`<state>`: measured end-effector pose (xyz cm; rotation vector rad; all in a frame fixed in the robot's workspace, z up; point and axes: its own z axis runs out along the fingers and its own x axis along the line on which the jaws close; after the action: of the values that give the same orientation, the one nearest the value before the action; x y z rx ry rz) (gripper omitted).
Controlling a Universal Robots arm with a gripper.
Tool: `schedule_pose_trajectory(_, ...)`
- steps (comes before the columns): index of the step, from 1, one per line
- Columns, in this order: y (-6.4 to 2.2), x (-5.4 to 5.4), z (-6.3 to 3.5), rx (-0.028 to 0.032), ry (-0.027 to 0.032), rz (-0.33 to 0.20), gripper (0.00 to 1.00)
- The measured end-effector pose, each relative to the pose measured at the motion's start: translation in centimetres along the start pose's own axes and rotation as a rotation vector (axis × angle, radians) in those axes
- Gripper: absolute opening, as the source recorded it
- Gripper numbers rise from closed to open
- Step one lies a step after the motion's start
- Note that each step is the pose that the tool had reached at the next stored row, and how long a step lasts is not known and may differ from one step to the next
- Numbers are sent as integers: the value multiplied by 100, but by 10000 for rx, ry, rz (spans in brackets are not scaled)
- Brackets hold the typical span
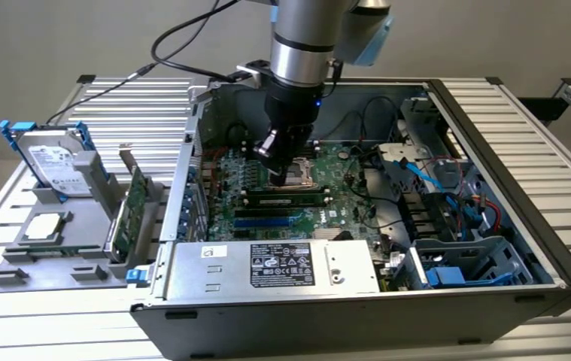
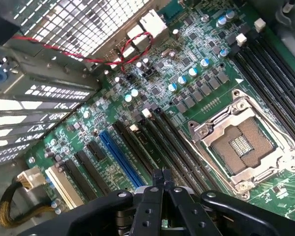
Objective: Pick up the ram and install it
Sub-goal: 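Press down the ram until it locks into place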
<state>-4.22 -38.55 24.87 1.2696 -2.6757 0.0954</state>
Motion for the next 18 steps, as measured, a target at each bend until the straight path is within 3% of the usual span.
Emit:
schedule_pose_trajectory(3, 1, 0, 1, -71, -21, 428, 11)
schedule_pose_trajectory(5, 1, 0, 2, -83, -54, 665, 11)
schedule_pose_trajectory(7, 1, -1, 1, -61, -110, 883, 11)
schedule_pose_trajectory(12, 2, -3, 1, 58, -301, 1359, 11)
schedule_pose_trajectory(18, 3, -4, 1, 66, -426, 2079, 11)
